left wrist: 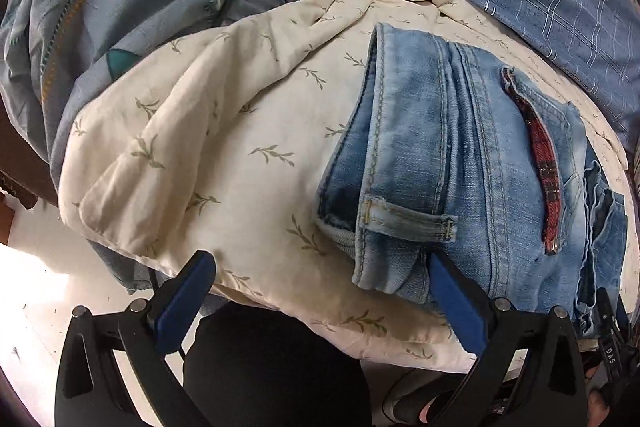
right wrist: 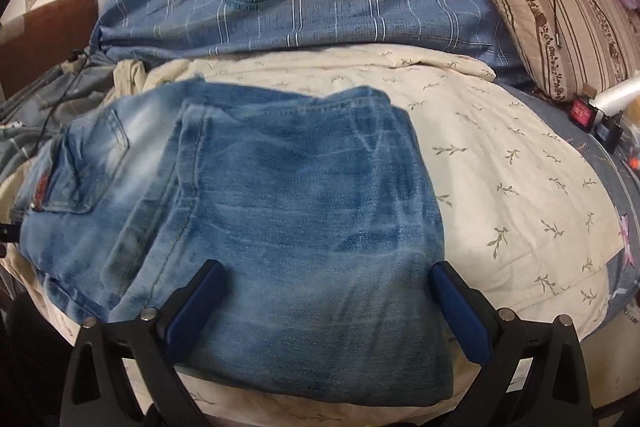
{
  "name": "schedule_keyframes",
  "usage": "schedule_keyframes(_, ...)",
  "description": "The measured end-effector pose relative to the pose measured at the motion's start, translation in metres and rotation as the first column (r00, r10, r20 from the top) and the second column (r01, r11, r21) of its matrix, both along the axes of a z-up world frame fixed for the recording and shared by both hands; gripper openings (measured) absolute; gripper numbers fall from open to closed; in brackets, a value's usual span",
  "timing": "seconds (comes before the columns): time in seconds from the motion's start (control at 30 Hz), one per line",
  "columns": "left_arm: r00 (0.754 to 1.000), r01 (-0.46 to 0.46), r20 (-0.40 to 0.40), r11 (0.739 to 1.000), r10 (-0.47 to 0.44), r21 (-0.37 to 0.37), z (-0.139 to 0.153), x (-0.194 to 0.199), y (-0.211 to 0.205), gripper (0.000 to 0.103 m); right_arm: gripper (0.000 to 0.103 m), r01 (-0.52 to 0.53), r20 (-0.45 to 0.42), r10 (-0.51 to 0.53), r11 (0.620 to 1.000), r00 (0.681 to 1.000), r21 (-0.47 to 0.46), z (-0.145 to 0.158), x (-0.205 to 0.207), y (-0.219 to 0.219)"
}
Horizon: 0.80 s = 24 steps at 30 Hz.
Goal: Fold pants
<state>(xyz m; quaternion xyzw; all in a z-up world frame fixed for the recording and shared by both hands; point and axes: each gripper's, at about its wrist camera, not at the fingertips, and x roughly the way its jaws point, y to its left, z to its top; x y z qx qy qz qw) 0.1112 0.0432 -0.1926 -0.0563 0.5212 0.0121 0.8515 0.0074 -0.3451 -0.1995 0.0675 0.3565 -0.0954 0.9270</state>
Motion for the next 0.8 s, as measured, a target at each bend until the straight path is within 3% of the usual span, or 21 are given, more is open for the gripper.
schedule_keyframes(0.17,0.999,0.016,0.033,1.000,-0.015,-0.003,0.023,-0.008,-0.003,0.103,0.103,-0.044,0.159,0.047,0.999,0.986,-0.021,0.024,-0.021,0.007)
schedule_keyframes(0.33,1.000,-0.017,0.005,0.996,0.017,-0.083,0.031,-0.006,0.010,0.103,0.103,-0.093,0.266,0.107,0.994,0.958,-0.065,0.038,-0.040,0.024)
schedule_keyframes(0.53,0.996,-0.064,-0.082,0.976,0.048,-0.206,0.009,0.005,0.020,0.103,0.103,-0.132,0.276,0.149,0.988,0.950,-0.081,0.043,-0.042,0.034)
schedule_keyframes(0.67,0.998,-0.031,-0.052,0.976,0.020,-0.216,0.001,0.023,0.010,0.103,0.103,-0.133,0.272,0.150,0.988,0.951,-0.079,0.042,-0.040,0.033)
schedule_keyframes(0.8,1.000,0.012,-0.024,0.985,-0.016,-0.170,-0.010,0.037,-0.005,0.102,0.103,-0.119,0.251,0.131,0.991,0.959,-0.060,0.038,-0.037,0.028)
